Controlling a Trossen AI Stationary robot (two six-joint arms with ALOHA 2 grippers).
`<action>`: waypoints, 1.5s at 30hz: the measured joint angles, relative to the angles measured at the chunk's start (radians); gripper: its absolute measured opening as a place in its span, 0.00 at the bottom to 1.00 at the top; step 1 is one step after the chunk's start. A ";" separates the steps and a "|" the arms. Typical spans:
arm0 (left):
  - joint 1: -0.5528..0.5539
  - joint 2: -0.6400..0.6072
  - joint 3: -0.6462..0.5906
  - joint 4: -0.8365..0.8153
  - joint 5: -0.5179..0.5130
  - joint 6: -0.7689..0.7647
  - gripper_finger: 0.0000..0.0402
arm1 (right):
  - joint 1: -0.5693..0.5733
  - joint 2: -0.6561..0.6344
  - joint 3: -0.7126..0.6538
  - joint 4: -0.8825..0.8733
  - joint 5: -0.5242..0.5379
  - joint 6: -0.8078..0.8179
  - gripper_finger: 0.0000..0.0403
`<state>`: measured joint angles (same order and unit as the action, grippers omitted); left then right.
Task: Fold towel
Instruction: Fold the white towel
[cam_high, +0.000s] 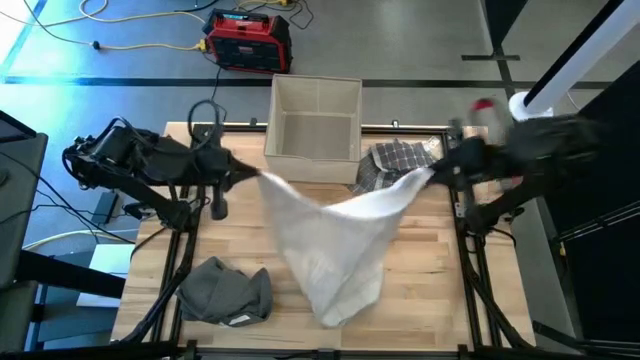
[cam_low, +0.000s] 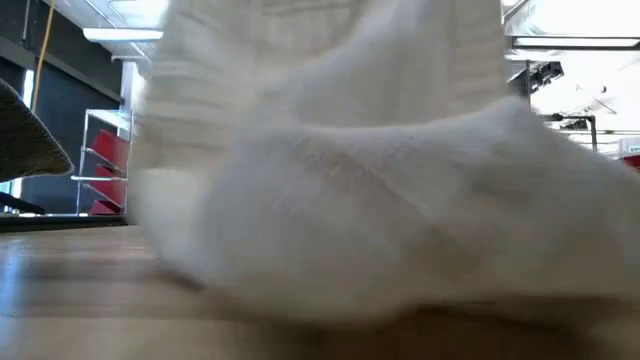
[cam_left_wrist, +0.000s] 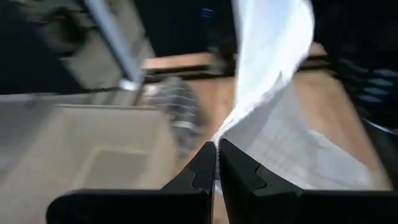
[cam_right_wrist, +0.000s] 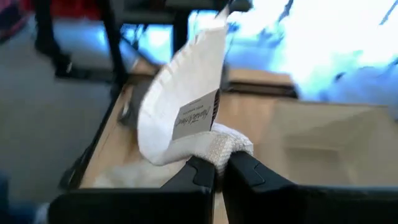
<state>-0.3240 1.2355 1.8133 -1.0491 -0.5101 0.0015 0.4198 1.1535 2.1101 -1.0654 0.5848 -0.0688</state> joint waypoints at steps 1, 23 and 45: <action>0.000 0.004 0.000 0.050 -0.010 0.044 0.01 | 0.000 -0.009 0.000 -0.002 0.010 -0.006 0.00; 0.003 0.025 0.000 0.694 -0.264 0.566 0.01 | 0.000 -0.058 0.007 -0.481 -0.425 0.563 0.00; -0.122 0.005 0.000 0.589 -0.603 0.550 0.01 | 0.000 -0.074 -0.145 -0.501 -0.167 0.813 0.00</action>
<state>-0.4461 1.2408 1.8130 -0.4601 -1.1127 0.5519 0.4198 1.0794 1.9654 -1.5661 0.4175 0.7443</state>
